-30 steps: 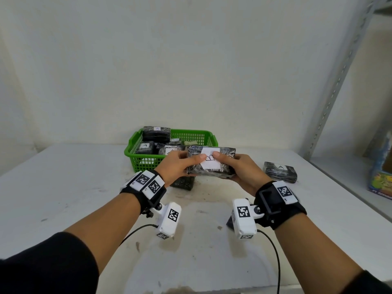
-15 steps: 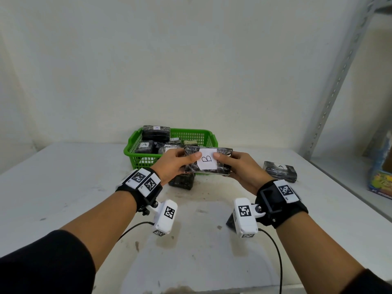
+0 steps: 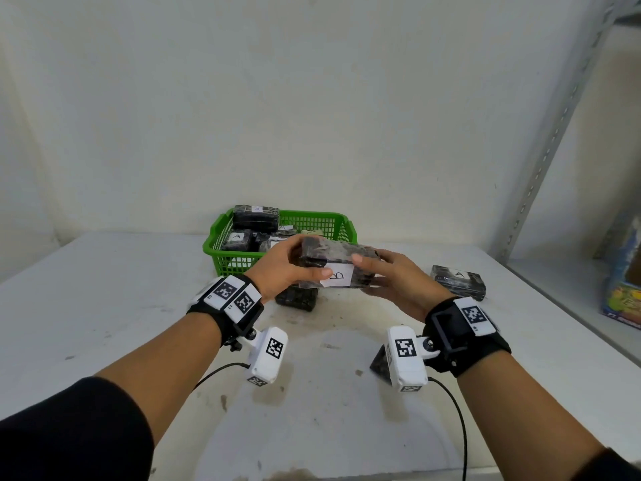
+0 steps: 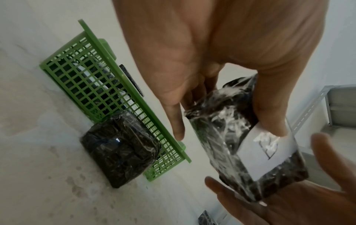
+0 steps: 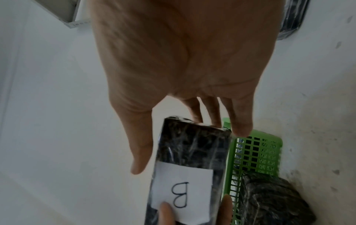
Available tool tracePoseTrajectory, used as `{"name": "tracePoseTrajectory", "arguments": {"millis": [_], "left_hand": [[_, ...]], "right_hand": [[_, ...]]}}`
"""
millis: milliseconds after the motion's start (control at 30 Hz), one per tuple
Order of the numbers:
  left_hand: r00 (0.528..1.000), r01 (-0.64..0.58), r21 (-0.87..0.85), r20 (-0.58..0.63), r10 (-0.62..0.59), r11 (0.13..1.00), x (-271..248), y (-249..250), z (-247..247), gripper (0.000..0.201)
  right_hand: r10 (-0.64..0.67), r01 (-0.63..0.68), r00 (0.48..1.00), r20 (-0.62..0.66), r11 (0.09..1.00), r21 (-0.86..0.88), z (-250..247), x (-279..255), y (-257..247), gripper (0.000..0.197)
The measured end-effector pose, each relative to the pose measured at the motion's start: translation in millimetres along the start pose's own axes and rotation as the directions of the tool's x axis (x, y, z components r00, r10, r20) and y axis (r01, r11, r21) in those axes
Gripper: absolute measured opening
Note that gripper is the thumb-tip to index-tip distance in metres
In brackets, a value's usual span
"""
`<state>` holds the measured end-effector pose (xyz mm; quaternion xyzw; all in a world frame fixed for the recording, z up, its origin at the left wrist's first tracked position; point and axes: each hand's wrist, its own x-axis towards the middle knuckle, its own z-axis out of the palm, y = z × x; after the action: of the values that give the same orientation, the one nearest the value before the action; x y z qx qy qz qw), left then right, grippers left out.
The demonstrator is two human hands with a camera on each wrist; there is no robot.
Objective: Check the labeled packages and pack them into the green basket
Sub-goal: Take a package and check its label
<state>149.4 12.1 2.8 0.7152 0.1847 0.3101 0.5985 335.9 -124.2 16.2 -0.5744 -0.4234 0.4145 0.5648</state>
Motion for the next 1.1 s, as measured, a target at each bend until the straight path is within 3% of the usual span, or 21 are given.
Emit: {"name": "tracePoseTrajectory", "arguments": {"millis": [133, 233, 300, 367, 500, 733, 867, 1000, 1100], "left_hand": [[0.998, -0.047, 0.068, 0.056, 0.043, 0.997, -1.8, 0.3, 0.4, 0.079], [0.995, 0.054, 0.015, 0.087, -0.055, 0.998, -2.7, 2.4, 5.7, 0.085], [0.985, 0.155, -0.119, 0.093, -0.145, 0.981, -3.7, 3.4, 9.2, 0.078], [0.986, 0.166, -0.182, 0.035, -0.163, 0.969, -3.8, 3.3, 10.0, 0.063], [0.992, 0.127, -0.145, -0.006, -0.129, 0.981, -1.4, -0.4, 10.0, 0.053], [0.988, 0.151, -0.159, 0.062, -0.143, 0.976, -3.4, 2.6, 11.6, 0.043], [0.987, 0.159, -0.188, 0.032, -0.156, 0.969, -1.5, 0.9, 6.8, 0.057], [0.981, 0.185, -0.199, 0.088, -0.170, 0.963, -1.7, -1.3, 5.7, 0.056], [0.986, 0.163, -0.163, 0.074, -0.153, 0.973, 0.0, -1.5, 4.4, 0.057]], "right_hand": [[0.092, -0.090, 0.996, -0.011, 0.988, 0.129, 0.6, 0.4, -1.1, 0.039], [0.050, -0.046, 0.998, -0.029, 0.991, 0.126, 0.3, 0.5, 1.2, 0.025], [0.007, -0.004, 1.000, -0.028, 0.996, 0.093, 0.6, -0.4, 2.7, 0.022], [-0.017, 0.020, 0.999, -0.038, 0.997, 0.081, 1.4, -1.2, 3.5, 0.020], [-0.022, 0.022, 1.000, 0.001, 0.995, 0.101, 3.9, -0.6, 3.2, 0.029], [-0.064, 0.069, 0.997, -0.044, 0.992, 0.109, 5.2, -1.7, 5.3, 0.031], [-0.050, 0.047, 0.998, 0.027, 0.994, 0.103, 1.2, -5.0, 5.4, 0.034], [-0.071, 0.070, 0.997, 0.009, 0.995, 0.065, -1.7, -3.4, 4.4, 0.048], [-0.068, 0.066, 0.998, 0.011, 0.995, 0.080, -1.5, -3.2, 2.8, 0.042]]}}
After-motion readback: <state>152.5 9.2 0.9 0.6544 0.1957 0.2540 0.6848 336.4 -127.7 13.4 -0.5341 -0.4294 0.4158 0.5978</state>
